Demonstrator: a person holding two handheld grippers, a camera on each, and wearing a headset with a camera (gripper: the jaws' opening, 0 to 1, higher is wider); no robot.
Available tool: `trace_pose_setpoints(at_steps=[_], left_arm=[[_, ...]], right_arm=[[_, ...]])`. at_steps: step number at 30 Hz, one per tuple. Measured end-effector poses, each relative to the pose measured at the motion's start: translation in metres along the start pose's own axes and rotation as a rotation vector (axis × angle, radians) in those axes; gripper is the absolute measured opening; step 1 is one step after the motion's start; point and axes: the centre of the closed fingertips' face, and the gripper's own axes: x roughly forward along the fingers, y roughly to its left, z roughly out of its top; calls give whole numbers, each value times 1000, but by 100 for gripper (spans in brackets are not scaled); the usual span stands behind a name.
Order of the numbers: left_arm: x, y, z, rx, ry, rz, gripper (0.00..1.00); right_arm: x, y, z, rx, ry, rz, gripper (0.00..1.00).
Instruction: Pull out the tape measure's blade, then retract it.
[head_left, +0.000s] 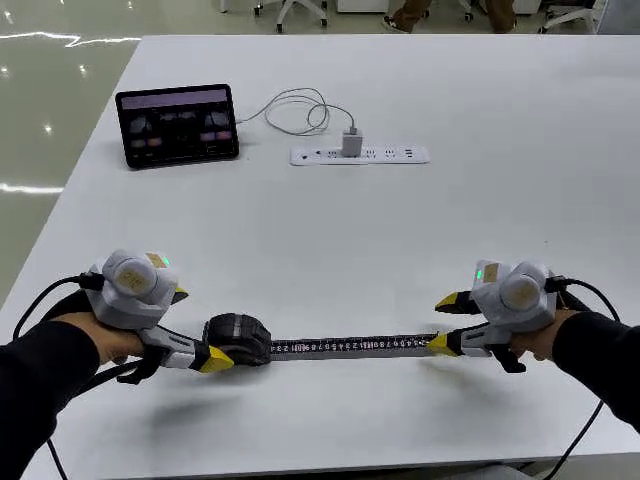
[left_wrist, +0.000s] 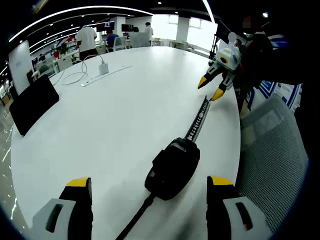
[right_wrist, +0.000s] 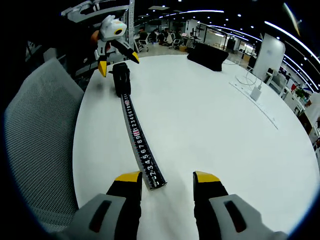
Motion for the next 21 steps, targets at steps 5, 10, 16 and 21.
trace_pose_setpoints(at_steps=[5,10,16,21], left_arm=[[-8,1,-5,-45,-46,26,100],[-18,2,-10,-98,-97,63,100],[-35,10,-14,-128,-167,138,100],[-48,11,-21,-163,-214,160,100]], right_arm=[[-7,2,-5,52,-19,-34,45],[-13,7,-14,94,-17,-61,56],[-28,9,-21,149,-41,-108,62],[-44,7,-28,180,-58,-165,69]])
